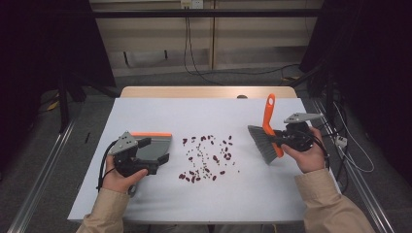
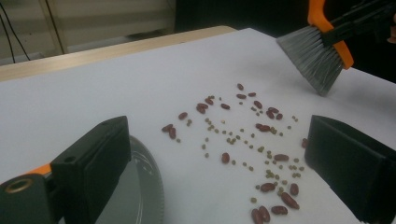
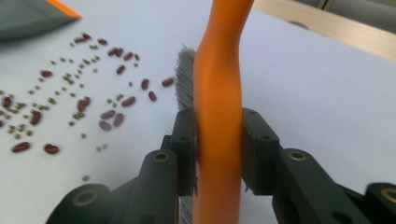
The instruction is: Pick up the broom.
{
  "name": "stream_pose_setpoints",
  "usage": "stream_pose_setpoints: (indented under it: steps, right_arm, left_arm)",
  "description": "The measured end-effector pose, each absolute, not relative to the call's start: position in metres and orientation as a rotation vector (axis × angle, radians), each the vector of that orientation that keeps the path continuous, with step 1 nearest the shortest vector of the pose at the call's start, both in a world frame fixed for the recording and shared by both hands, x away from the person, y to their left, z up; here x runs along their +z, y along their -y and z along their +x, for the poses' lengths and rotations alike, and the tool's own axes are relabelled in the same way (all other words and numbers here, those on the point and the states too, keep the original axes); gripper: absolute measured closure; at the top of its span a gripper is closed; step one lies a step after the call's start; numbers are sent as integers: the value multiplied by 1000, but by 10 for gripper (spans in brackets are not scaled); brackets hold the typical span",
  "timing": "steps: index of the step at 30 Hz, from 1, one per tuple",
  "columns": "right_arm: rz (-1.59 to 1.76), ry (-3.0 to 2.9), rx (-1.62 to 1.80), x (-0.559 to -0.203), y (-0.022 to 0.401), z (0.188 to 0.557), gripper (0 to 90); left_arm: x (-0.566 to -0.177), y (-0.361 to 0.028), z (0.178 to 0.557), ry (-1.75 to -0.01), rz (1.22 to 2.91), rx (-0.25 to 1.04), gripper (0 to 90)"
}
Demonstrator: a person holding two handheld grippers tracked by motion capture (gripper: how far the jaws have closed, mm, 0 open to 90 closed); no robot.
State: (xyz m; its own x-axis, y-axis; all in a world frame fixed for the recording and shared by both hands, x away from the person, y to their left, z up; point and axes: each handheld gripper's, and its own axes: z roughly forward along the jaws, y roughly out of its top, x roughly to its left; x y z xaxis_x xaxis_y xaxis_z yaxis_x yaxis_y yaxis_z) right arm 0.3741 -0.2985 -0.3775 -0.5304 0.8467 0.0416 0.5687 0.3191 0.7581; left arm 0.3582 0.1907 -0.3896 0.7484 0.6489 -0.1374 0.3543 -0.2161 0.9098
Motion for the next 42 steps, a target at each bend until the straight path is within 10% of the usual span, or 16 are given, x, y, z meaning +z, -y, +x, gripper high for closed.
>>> stream_pose_setpoints:
  steps: [42]
  right_arm:
    - [1280, -2243, 1056, -421, 266, 386, 706]
  left_arm:
    - [-404, -210, 354, -817, 1827, 343, 70]
